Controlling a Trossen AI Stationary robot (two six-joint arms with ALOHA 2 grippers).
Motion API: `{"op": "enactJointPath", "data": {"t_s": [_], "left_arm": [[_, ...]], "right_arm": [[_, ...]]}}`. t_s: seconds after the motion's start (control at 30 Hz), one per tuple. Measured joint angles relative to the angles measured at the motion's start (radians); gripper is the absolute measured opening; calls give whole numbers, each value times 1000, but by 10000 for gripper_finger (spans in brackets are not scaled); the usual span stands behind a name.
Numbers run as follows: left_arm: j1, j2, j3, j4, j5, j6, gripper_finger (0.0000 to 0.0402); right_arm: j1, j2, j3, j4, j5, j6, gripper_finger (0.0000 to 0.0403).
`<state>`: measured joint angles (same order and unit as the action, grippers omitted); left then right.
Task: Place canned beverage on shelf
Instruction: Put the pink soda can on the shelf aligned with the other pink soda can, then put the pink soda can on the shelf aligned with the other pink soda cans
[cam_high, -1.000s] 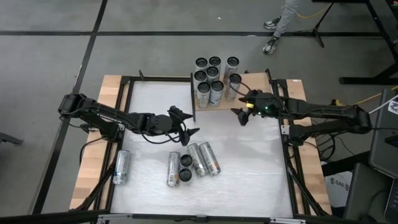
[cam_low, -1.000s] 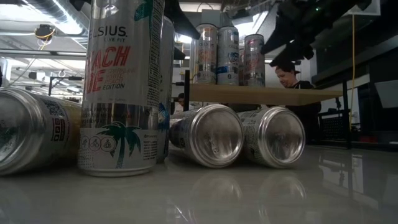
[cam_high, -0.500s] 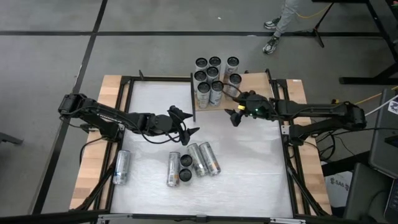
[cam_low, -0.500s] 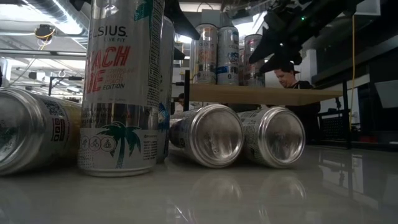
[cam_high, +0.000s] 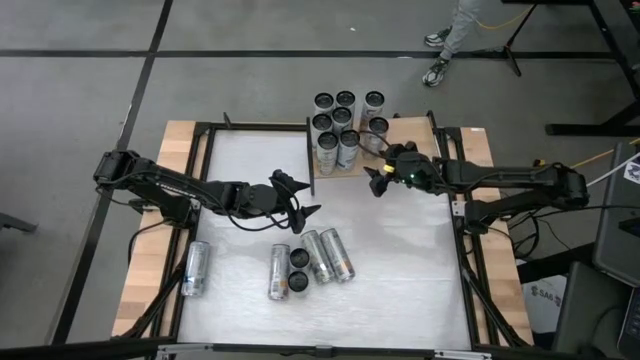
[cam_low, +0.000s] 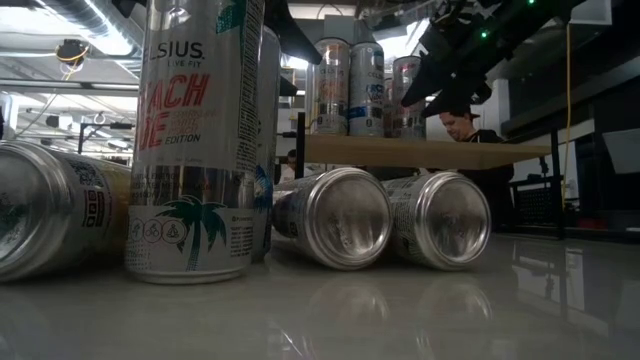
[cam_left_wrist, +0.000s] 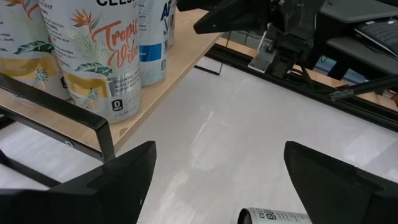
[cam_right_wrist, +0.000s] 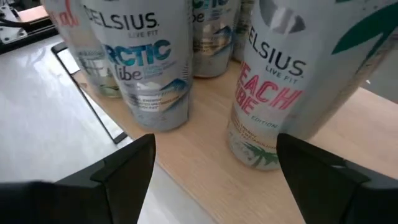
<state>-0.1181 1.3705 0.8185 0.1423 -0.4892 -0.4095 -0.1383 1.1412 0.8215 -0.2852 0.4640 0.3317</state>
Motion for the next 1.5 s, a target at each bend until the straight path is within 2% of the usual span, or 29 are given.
{"op": "enactJointPath", "data": {"t_s": [0.33,0.87,1.27,1.4,1.5], "left_arm": [[0,0,0,0,0,1,349],[0,0,0,0,0,1,349],[0,0,0,0,3,1,349],[0,-1,0,0,54,1,349],[-1,-6,0,3,133,-6,349]], "right_arm": [[-58,9,0,81,-9,-26,323],[-133,10,0,109,-30,-53,323],[-137,7,0,109,-45,-53,324],[-136,-31,0,100,-96,-52,324],[-136,-65,0,94,-148,-47,323]]}}
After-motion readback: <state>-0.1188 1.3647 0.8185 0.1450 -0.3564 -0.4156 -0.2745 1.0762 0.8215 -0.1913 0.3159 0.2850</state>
